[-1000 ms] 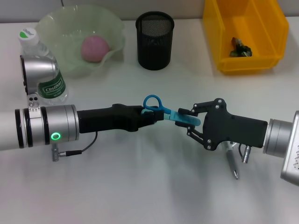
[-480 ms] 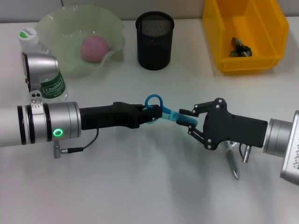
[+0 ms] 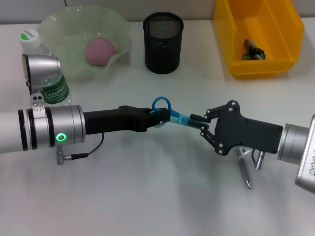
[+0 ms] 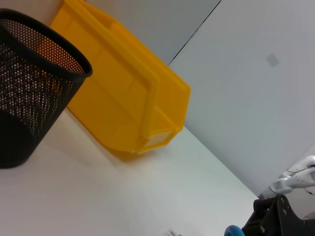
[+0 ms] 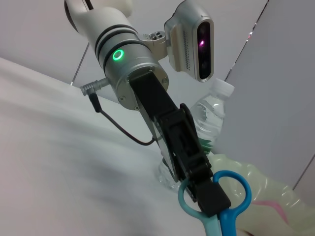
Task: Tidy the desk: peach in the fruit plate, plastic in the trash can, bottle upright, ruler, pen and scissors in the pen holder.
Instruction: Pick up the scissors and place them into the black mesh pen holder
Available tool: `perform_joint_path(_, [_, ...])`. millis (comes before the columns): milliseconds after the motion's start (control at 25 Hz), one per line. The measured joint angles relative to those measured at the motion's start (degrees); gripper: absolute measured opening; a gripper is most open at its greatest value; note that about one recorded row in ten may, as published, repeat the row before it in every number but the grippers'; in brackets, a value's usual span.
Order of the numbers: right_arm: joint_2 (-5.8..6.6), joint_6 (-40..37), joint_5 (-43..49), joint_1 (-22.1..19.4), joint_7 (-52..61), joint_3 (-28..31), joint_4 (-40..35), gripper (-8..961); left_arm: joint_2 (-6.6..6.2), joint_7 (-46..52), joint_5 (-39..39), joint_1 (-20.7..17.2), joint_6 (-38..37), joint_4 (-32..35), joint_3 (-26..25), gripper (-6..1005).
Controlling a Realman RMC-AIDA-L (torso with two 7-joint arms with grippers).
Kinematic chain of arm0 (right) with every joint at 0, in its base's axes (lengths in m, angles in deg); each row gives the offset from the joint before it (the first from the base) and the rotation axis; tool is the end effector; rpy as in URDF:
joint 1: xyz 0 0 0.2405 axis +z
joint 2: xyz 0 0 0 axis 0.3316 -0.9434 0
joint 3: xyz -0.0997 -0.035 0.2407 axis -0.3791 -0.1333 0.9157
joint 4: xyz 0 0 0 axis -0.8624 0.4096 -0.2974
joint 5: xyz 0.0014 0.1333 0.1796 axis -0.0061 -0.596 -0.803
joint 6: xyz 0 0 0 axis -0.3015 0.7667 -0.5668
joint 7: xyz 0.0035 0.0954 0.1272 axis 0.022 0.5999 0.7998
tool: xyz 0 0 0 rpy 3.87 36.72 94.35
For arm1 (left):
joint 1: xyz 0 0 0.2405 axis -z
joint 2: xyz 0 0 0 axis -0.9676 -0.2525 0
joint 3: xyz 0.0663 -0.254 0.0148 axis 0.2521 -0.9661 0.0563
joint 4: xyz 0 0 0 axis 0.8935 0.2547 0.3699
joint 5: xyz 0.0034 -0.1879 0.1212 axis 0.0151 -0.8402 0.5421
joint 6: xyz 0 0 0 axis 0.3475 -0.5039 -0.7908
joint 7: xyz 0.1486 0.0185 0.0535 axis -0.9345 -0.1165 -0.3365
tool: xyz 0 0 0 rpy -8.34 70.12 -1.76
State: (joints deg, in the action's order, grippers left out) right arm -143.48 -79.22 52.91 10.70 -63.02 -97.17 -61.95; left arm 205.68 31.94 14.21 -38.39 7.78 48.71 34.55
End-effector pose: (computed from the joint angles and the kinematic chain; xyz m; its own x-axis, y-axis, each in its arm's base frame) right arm 0.2816 0.3178 -0.0933 0.8736 0.3517 -0.3362 0.1275 -0.8323 -0.5394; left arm -0.2471 0.3484 -0.0958 0.5325 0.6884 0.4926 0.7285 -0.6690 0.1475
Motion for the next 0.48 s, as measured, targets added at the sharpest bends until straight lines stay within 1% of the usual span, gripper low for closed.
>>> perform_joint_path(160, [0.00,0.0,0.0,0.0,0.3,0.0,0.3,31,0.00,0.5,0.0,0.0,-0.2,0.4,0.2,102])
perform_joint_path(440, [0.00,0.0,0.0,-0.2,0.2,0.1,0.2,183,0.00,0.9,-0.1,-0.1,-0.3,0.6,0.1,102])
perform_joint_path(480, [0.00,0.0,0.0,-0.2,0.2,0.1,0.2,229,0.00,0.9,-0.1,-0.1,-0.2,0.6,0.1,102])
